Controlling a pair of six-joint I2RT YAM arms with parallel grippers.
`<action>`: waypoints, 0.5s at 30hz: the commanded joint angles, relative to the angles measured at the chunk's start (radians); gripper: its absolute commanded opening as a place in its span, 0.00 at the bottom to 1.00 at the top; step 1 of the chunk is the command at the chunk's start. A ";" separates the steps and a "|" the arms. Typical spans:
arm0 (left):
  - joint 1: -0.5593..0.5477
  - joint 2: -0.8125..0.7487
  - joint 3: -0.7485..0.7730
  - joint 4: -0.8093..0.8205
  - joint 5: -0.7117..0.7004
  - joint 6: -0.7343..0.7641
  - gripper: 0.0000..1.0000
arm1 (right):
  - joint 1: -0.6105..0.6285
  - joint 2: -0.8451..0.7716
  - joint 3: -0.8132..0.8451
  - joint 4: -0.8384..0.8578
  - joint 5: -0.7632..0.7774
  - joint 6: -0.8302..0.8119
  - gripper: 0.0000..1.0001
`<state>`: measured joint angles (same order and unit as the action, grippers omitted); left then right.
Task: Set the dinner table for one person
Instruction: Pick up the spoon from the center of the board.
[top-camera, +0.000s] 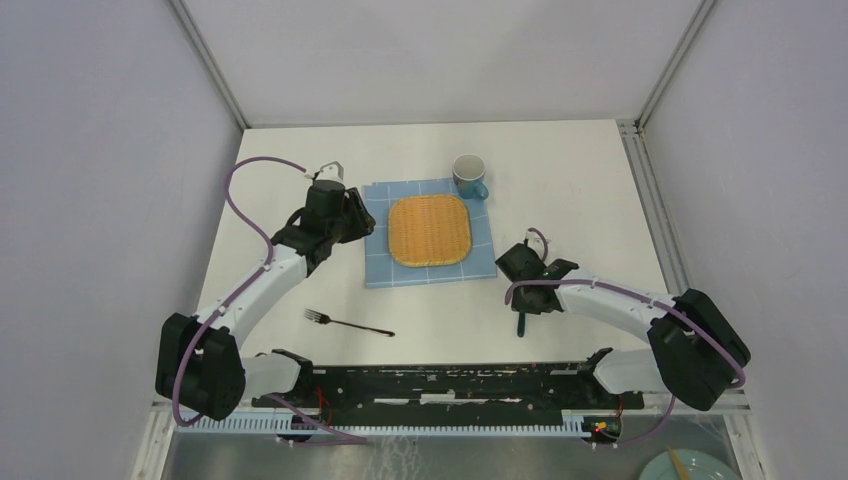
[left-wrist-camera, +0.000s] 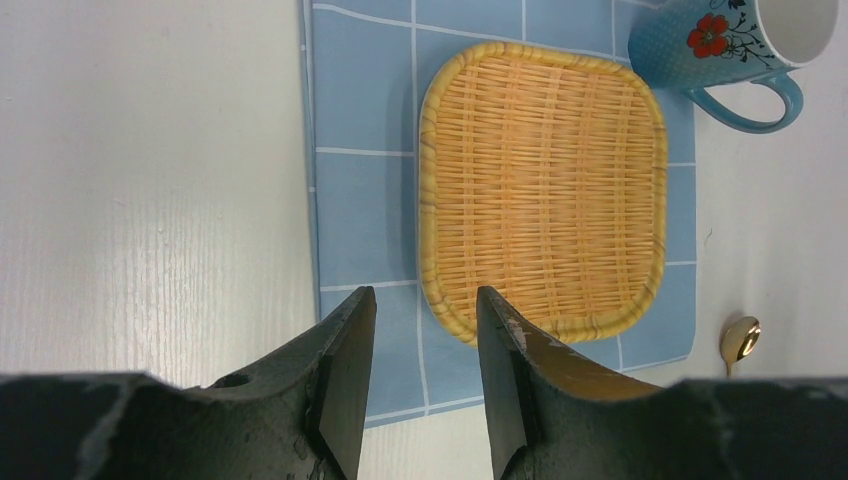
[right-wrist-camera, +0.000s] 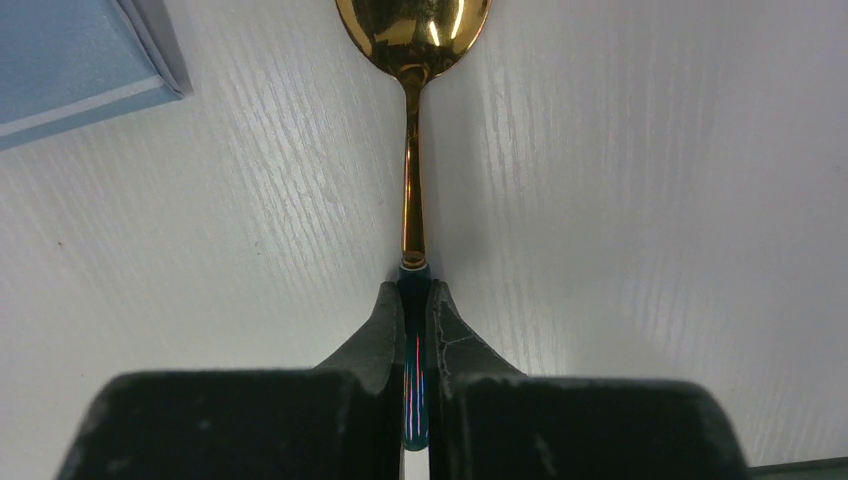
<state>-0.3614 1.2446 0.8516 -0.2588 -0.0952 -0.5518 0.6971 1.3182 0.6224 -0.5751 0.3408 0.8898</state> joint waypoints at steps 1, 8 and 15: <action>-0.002 0.001 0.018 0.030 0.012 0.016 0.49 | 0.007 0.037 -0.032 0.022 0.018 0.022 0.00; -0.003 0.001 0.017 0.033 0.014 0.015 0.49 | 0.019 -0.021 0.011 -0.047 0.067 -0.014 0.00; -0.003 0.006 0.017 0.040 0.018 0.011 0.49 | 0.021 -0.051 0.085 -0.108 0.088 -0.052 0.00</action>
<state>-0.3614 1.2484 0.8516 -0.2584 -0.0929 -0.5518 0.7136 1.3003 0.6353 -0.6350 0.3828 0.8658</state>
